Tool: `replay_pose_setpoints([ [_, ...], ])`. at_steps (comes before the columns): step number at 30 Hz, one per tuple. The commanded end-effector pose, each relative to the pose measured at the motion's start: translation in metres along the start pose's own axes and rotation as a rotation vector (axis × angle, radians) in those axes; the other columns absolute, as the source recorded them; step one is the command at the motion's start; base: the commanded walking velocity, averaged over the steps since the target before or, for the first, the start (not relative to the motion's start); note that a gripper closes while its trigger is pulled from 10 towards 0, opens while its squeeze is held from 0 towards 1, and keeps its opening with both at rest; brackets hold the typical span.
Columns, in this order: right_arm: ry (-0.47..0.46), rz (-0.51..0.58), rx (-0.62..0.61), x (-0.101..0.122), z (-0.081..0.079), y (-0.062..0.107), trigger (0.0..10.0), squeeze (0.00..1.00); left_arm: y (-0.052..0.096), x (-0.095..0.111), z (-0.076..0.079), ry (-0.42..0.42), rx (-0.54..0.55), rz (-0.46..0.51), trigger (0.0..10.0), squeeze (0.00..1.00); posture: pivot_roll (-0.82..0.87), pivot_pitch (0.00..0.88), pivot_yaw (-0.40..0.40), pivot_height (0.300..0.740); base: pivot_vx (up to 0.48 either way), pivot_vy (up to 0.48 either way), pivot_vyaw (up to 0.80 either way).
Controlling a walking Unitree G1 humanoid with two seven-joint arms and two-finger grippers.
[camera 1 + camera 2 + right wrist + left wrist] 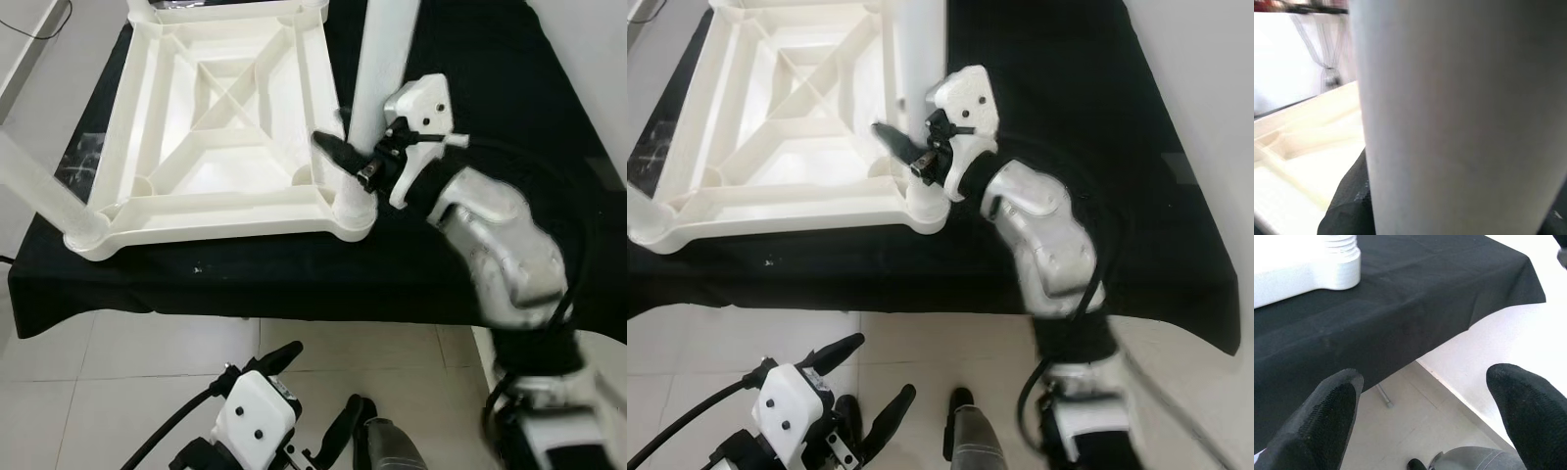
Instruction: Building children table
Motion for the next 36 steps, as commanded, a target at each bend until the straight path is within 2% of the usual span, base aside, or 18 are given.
replay_pose_setpoints([
  [1,0.008,-0.333,-0.21,-0.071,0.026,0.021,10.0,0.0,0.001,-0.008,0.003,0.015,-0.008,-0.029,10.0,0.0,0.07,0.426,-0.015,0.74,0.0,0.0,0.0],
  [5,-0.019,-0.341,-0.299,-0.074,0.022,0.028,10.0,0.0,0.0,-0.008,0.003,0.013,-0.007,-0.029,10.0,0.0,0.07,0.423,-0.012,0.74,0.0,0.0,0.0],
  [13,-0.06,-0.351,-0.385,-0.075,0.011,0.033,10.0,0.0,-0.001,-0.009,0.002,0.008,-0.004,-0.027,10.0,0.0,0.07,0.421,-0.013,0.74,0.0,0.0,0.0],
  [20,-0.073,-0.358,-0.435,-0.074,0.008,0.034,10.0,0.0,-0.001,-0.009,0.001,0.006,-0.002,-0.027,10.0,0.0,0.07,0.42,-0.012,0.74,0.0,0.0,0.0],
  [25,-0.146,-0.365,-0.513,-0.073,-0.001,0.035,10.0,0.0,-0.003,-0.01,0.0,0.003,-0.003,-0.024,10.0,0.0,0.07,0.414,-0.013,0.74,0.0,0.0,0.0],
  [29,-0.173,-0.376,-0.519,-0.075,-0.007,0.035,10.0,0.0,-0.004,-0.01,-0.001,-0.001,-0.003,-0.023,10.0,0.0,0.07,0.409,-0.013,0.74,0.0,0.0,0.0],
  [33,-0.177,-0.388,-0.513,-0.077,-0.013,0.036,10.0,0.0,-0.005,-0.004,-0.005,-0.061,0.006,-0.007,10.0,0.0,0.07,0.402,-0.016,0.74,0.0,0.0,0.0],
  [35,-0.173,-0.389,-0.511,-0.078,-0.012,0.036,10.0,0.0,-0.007,-0.002,-0.011,-0.072,0.026,0.0,10.0,0.0,0.07,0.397,-0.017,0.74,0.0,0.0,0.0],
  [36,-0.168,-0.391,-0.51,-0.079,-0.011,0.036,10.0,0.0,-0.009,0.001,-0.018,-0.097,0.05,0.006,10.0,0.0,0.08,0.389,-0.019,0.74,0.0,0.0,0.0],
])
Point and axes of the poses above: a point about 5 cm out from each wrist's last joint towards the gripper, its own y axis pointing back from the gripper into the wrist, its own x axis along the axis of the wrist's last joint, z = x × y, the point moved 3 cm from there along -y, pointing out of the wrist towards the gripper, and after that the axes turned 6 degrees about -y, right-handed, at the moved point
